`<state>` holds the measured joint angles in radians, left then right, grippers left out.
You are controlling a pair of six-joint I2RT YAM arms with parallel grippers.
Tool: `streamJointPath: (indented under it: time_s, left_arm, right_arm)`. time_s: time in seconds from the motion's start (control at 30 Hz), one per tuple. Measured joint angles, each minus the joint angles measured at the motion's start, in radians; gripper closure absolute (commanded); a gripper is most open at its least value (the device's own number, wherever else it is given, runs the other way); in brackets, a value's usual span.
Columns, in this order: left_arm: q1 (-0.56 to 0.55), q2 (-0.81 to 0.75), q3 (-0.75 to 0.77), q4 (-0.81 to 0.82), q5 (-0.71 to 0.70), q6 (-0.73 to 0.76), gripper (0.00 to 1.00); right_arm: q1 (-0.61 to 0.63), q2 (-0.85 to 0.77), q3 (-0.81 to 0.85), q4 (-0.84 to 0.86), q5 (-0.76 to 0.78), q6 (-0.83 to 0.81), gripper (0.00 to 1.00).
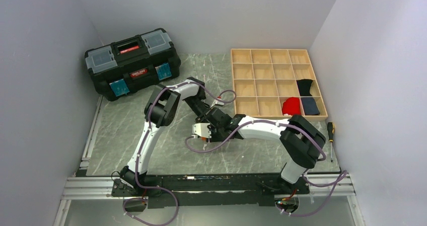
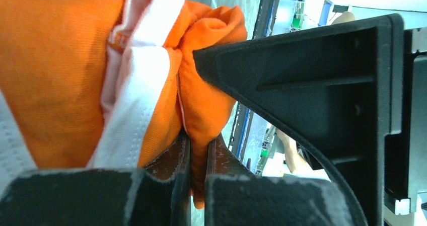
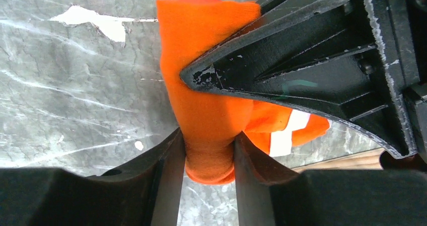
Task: Roll the underwear
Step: Roll the underwear to the center of the board.
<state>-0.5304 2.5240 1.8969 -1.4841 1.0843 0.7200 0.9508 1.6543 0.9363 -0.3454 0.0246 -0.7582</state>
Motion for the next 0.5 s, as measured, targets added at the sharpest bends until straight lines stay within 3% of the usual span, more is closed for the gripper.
streamJointPath:
  time_s: [0.27, 0.5]
  left_arm:
    - [0.000, 0.007, 0.002, -0.010, 0.003, -0.003, 0.81]
    - [0.000, 0.007, 0.002, -0.005, -0.002, -0.004, 0.63]
  right_arm:
    - [-0.002, 0.015, 0.018, -0.029, -0.026, 0.002, 1.00]
    - [-0.011, 0.033, 0.048, -0.066, -0.048, 0.002, 1.00]
